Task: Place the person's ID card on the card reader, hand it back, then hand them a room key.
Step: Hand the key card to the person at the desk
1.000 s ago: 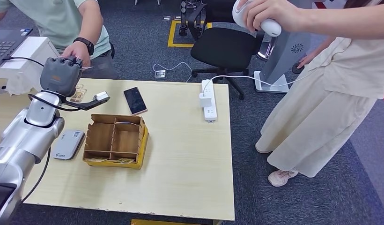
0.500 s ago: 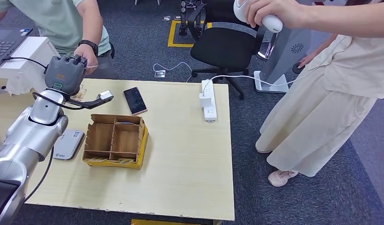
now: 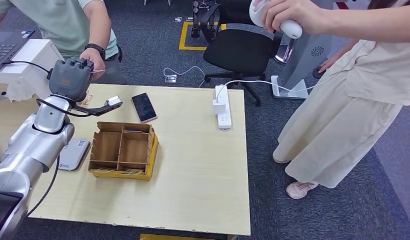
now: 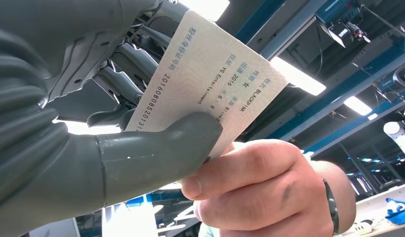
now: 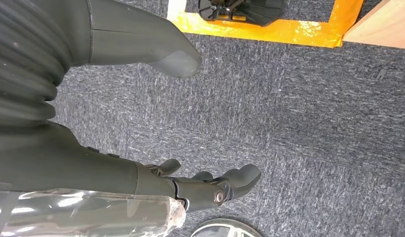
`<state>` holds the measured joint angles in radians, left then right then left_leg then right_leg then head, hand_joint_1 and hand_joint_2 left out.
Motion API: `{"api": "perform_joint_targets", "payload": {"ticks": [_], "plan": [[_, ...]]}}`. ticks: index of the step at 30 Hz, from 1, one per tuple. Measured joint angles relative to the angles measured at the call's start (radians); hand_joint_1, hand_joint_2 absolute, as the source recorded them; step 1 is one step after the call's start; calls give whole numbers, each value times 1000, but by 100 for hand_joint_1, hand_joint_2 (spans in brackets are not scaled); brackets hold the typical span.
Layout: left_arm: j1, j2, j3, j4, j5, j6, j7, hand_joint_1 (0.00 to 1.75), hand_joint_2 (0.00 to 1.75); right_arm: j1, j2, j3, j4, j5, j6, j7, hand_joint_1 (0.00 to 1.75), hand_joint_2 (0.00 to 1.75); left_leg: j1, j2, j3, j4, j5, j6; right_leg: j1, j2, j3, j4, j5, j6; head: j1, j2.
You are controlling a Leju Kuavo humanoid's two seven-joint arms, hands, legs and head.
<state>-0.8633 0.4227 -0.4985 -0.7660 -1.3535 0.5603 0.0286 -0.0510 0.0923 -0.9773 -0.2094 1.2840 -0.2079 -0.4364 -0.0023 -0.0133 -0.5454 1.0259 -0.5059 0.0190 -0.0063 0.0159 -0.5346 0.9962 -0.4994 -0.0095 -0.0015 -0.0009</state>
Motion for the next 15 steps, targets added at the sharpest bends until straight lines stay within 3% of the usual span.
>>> {"api": "perform_joint_targets", "payload": {"ticks": [14,15], "plan": [[0,0,0,0,1,2,0,173,175,0,0,0,1,0,0,0,0,175,0,0,0,0,0,0,0,0,0,0,0,0,0,0],[1,0,0,0,2,2,1,129,175,0,0,0,1,0,0,0,0,175,0,0,0,0,0,0,0,0,0,0,0,0,0,0]]}}
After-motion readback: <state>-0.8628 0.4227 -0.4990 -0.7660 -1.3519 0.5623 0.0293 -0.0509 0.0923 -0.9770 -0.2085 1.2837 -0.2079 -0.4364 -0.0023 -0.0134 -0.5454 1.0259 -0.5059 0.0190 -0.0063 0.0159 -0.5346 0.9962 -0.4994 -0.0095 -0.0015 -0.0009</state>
